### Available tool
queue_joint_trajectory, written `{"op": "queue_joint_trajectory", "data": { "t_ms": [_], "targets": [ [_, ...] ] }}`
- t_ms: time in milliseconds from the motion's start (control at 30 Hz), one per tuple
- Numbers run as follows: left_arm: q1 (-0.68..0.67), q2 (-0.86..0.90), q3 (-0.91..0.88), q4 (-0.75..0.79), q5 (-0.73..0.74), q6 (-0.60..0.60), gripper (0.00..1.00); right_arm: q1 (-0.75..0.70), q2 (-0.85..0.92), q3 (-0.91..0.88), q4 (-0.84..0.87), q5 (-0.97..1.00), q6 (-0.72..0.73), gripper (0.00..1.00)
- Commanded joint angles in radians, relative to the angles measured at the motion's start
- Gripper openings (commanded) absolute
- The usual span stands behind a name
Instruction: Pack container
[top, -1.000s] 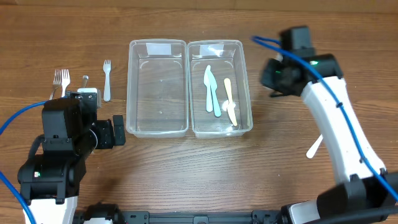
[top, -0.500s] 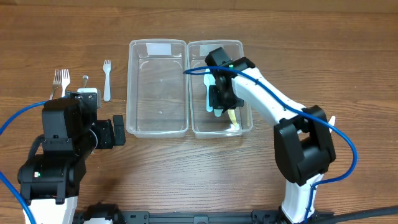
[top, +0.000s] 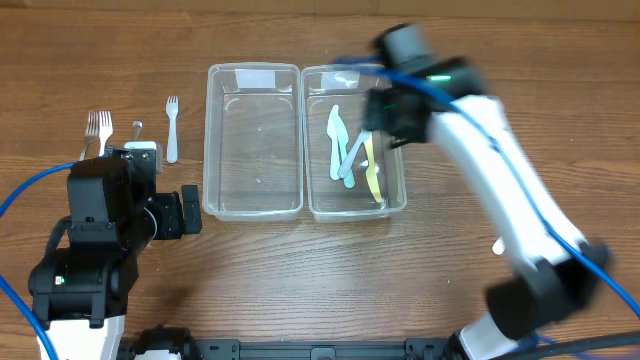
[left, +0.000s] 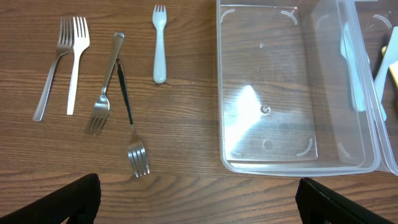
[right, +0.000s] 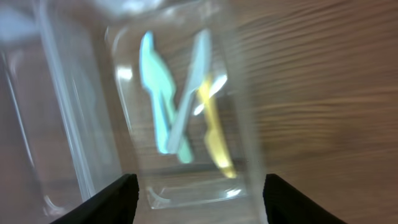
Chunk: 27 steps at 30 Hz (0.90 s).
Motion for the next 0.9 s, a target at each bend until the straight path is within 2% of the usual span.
{"op": "queue_joint_trajectory", "data": {
  "t_ms": [0, 67, 133, 300, 500, 600, 867],
  "targets": [
    [0.000, -0.002, 0.024, -0.001, 0.015, -0.014, 1.00, -0.216, -0.127, 0.020, -0.122, 0.040, 0.186, 0.79],
    [0.000, -0.002, 0.024, 0.000, 0.016, -0.014, 1.00, -0.342, -0.153, 0.019, -0.192, 0.037, 0.190, 0.91],
    [0.000, -0.002, 0.024, 0.000, 0.016, -0.014, 1.00, -0.450, -0.156, 0.004, -0.235, 0.036, 0.166, 0.99],
    [0.000, -0.002, 0.024, -0.003, 0.016, -0.014, 1.00, -0.597, -0.157, -0.153, -0.199, -0.006, 0.090, 0.98],
    [0.000, -0.002, 0.024, -0.003, 0.015, -0.014, 1.00, -0.725, -0.157, -0.475, -0.017, -0.069, 0.008, 0.98],
    [0.000, -0.002, 0.024, -0.002, 0.015, -0.014, 1.00, -0.745, -0.157, -0.619, 0.079, -0.073, 0.001, 0.99],
    [0.000, -0.002, 0.024, -0.003, 0.016, -0.014, 1.00, -0.746, -0.157, -0.855, 0.271, -0.085, 0.007, 0.98]
  ]
}}
